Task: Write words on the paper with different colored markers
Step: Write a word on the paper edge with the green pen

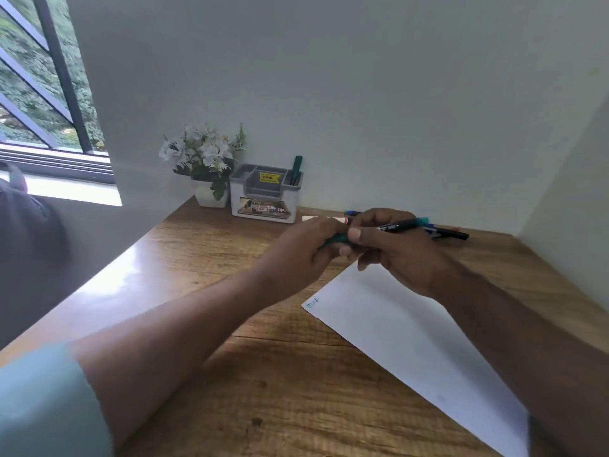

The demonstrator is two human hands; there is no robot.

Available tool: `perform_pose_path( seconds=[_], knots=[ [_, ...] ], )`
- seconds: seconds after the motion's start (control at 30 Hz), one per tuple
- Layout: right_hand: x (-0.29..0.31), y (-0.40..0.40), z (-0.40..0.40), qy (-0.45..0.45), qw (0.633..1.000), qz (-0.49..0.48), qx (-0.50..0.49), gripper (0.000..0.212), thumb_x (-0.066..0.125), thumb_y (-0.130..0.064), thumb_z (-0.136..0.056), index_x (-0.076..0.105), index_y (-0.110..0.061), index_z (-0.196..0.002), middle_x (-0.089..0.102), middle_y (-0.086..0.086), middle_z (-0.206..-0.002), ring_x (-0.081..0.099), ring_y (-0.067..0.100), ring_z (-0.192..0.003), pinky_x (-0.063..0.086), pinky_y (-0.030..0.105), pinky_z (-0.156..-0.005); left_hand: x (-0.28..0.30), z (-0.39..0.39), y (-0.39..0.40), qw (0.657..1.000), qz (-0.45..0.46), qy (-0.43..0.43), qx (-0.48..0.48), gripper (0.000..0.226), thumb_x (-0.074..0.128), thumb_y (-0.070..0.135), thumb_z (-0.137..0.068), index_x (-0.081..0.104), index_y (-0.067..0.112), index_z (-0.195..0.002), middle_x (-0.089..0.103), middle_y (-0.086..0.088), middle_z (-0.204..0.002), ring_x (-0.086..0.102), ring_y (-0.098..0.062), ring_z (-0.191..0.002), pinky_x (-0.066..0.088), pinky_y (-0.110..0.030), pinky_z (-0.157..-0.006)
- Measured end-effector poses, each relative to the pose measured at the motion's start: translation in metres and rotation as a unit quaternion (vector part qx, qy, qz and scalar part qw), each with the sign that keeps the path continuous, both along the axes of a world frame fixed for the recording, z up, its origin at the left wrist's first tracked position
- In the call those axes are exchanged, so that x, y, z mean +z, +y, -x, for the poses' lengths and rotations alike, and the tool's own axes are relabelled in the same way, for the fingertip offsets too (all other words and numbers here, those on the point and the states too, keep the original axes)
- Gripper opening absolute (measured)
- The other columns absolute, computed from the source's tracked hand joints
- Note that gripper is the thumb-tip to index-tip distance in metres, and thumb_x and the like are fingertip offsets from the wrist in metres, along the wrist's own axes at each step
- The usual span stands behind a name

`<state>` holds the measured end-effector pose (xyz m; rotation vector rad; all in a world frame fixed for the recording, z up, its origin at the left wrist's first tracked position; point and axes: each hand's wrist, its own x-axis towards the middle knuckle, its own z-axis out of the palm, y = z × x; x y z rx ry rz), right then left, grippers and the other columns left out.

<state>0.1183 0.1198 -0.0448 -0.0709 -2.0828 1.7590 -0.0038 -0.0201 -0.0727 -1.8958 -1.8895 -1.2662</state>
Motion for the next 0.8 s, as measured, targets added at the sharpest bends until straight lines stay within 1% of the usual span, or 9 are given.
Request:
perform_pose_path(
  seconds=[0.1, 0.17, 0.23, 0.3, 0.37, 0.43, 0.53, 0.67, 0.8],
  knots=[
    [-0.015, -0.004, -0.004, -0.002, 0.999, 0.03, 0.03, 0.009, 0.065, -0.013, -0.079, 0.07, -0.007, -0.084, 0.069, 0.017, -0.075, 0.065, 0.023, -0.063, 0.054, 0.03, -0.057, 0.002, -0.005, -0.011, 0.994, 0.056, -0.067, -0.063, 0.02, 0.054, 0.011, -0.093, 0.065, 0.015, -0.109, 0.063, 0.013, -0.094, 0.06, -0.003, -0.089, 0.048, -0.02, -0.078],
    [-0.022, -0.004, -0.001, 0.004, 0.998, 0.067, 0.015, 0.01, 0.062, -0.012, -0.078, 0.071, -0.007, -0.078, 0.069, 0.015, -0.07, 0.065, 0.02, -0.056, 0.054, 0.028, -0.053, 0.008, 0.009, -0.014, 0.982, 0.152, -0.092, -0.06, 0.015, 0.053, 0.018, -0.096, 0.066, 0.023, -0.098, 0.063, 0.025, -0.082, 0.059, 0.005, -0.081, 0.046, -0.019, -0.073],
    [-0.027, 0.006, -0.001, 0.01, 0.991, 0.131, -0.023, 0.017, 0.057, -0.013, -0.083, 0.071, -0.007, -0.075, 0.069, 0.012, -0.064, 0.063, 0.015, -0.052, 0.053, 0.024, -0.05, 0.013, 0.032, -0.021, 0.963, 0.252, -0.09, -0.021, 0.02, 0.049, 0.023, -0.098, 0.067, 0.03, -0.095, 0.06, 0.034, -0.07, 0.056, 0.011, -0.07, 0.041, -0.013, -0.067],
    [-0.029, 0.015, -0.002, 0.008, 0.984, 0.171, -0.054, 0.022, 0.053, -0.014, -0.087, 0.071, -0.005, -0.078, 0.069, 0.009, -0.062, 0.062, 0.013, -0.05, 0.052, 0.023, -0.049, 0.012, 0.049, -0.027, 0.956, 0.272, -0.112, 0.013, 0.022, 0.046, 0.024, -0.099, 0.068, 0.027, -0.1, 0.059, 0.037, -0.068, 0.055, 0.012, -0.068, 0.038, -0.01, -0.065],
    [-0.032, 0.014, 0.001, -0.015, 0.982, 0.179, -0.05, 0.017, 0.057, -0.016, -0.082, 0.066, -0.002, -0.085, 0.068, 0.008, -0.061, 0.059, 0.013, -0.048, 0.049, 0.022, -0.047, 0.007, 0.052, -0.023, 0.949, 0.275, -0.151, 0.021, 0.021, 0.048, 0.028, -0.098, 0.069, 0.025, -0.1, 0.061, 0.031, -0.069, 0.055, 0.01, -0.069, 0.036, -0.013, -0.064],
    [-0.035, 0.008, 0.008, -0.029, 0.986, 0.16, -0.036, 0.004, 0.061, -0.006, -0.081, 0.064, -0.004, -0.078, 0.06, 0.005, -0.055, 0.049, 0.011, -0.045, 0.038, 0.02, -0.042, 0.004, 0.047, -0.014, 0.944, 0.297, -0.143, 0.011, 0.014, 0.057, 0.036, -0.092, 0.066, 0.028, -0.099, 0.059, 0.021, -0.076, 0.053, 0.004, -0.071, 0.036, -0.02, -0.065],
    [-0.039, 0.003, 0.018, -0.026, 0.99, 0.137, -0.022, 0.022, 0.059, 0.006, -0.083, 0.06, -0.007, -0.066, 0.048, -0.001, -0.05, 0.037, 0.008, -0.043, 0.027, 0.02, -0.041, 0.0, 0.044, -0.009, 0.933, 0.351, -0.081, 0.007, 0.016, 0.071, 0.033, -0.083, 0.064, 0.031, -0.097, 0.057, 0.018, -0.088, 0.053, 0.002, -0.078, 0.037, -0.022, -0.066],
    [-0.043, -0.002, 0.016, -0.06, 0.995, 0.067, -0.035, 0.018, 0.057, 0.001, -0.088, 0.069, -0.002, -0.074, 0.065, 0.008, -0.057, 0.049, 0.013, -0.041, 0.037, 0.02, -0.037, -0.001, 0.044, -0.009, 0.926, 0.368, -0.079, 0.009, 0.018, 0.074, 0.032, -0.08, 0.063, 0.03, -0.094, 0.056, 0.017, -0.085, 0.051, 0.0, -0.072, 0.035, -0.021, -0.061],
    [-0.045, -0.006, 0.014, -0.082, 0.996, -0.029, -0.013, 0.016, 0.061, 0.0, -0.088, 0.07, -0.002, -0.076, 0.068, 0.011, -0.06, 0.057, 0.018, -0.044, 0.049, 0.027, -0.042, -0.002, 0.046, -0.007, 0.928, 0.364, -0.085, 0.003, 0.02, 0.076, 0.037, -0.076, 0.063, 0.031, -0.09, 0.055, 0.013, -0.082, 0.05, -0.006, -0.071, 0.037, -0.024, -0.063]
  ],
)
